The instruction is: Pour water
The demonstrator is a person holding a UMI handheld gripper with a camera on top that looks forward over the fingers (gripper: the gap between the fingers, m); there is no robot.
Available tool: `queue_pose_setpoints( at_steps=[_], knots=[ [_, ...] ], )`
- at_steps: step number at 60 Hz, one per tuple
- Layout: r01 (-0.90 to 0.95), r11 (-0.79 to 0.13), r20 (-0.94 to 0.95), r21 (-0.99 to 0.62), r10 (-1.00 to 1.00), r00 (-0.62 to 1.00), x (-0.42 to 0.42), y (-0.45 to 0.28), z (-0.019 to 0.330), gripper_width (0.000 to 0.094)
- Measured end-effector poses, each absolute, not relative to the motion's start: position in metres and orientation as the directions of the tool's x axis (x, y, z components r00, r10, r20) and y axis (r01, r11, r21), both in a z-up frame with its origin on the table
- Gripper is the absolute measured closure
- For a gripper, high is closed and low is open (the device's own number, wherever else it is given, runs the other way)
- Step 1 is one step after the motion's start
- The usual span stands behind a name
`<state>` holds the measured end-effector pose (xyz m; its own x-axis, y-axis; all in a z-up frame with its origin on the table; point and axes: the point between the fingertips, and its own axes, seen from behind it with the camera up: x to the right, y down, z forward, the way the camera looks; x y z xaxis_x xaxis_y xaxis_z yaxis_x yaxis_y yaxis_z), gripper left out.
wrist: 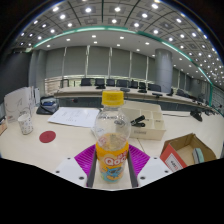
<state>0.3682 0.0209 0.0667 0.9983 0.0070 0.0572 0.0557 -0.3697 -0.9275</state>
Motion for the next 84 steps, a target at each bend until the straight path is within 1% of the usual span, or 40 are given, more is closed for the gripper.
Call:
queue_pose_setpoints(
  at_steps=[7,14,24,31,39,44,50,57,61,65,73,79,84],
  knots=[
    [0.067,-0.349,0.066,-0.935,0.015,0.998,0.365,0.025,0.067,0.0481],
    [0.103,-0.354,0.104,-0.93,0.015,0.994,0.367,0.025,0.067,0.0548],
    [0.179,-0.366,0.2,-0.913,-0.02,0.98,0.367,0.028,0.086,0.055],
    [0.285,-0.353,0.317,-0.891,-0.033,0.948,0.348,0.036,0.122,0.055],
    [0.472,-0.329,0.512,-0.818,-0.044,0.858,0.307,0.055,0.173,0.0549],
    [0.612,-0.327,0.661,-0.721,-0.055,0.749,0.268,0.066,0.204,0.0551],
    [0.794,-0.332,0.851,-0.509,-0.058,0.521,0.223,0.084,0.231,0.055],
    [0.921,-0.286,0.963,-0.264,-0.028,0.267,0.153,0.105,0.242,0.0551],
    [0.962,-0.246,0.993,-0.115,-0.011,0.116,0.115,0.115,0.239,0.0552],
    [0.978,-0.209,1.0,0.025,0.008,-0.024,0.084,0.126,0.229,0.0551],
    [0.947,-0.159,0.961,0.278,0.05,-0.273,0.048,0.139,0.202,0.0551],
    [0.903,-0.111,0.91,0.414,0.06,-0.41,0.03,0.143,0.186,0.055],
    [0.887,-0.096,0.891,0.452,0.092,-0.445,0.023,0.144,0.177,0.055]
  ],
)
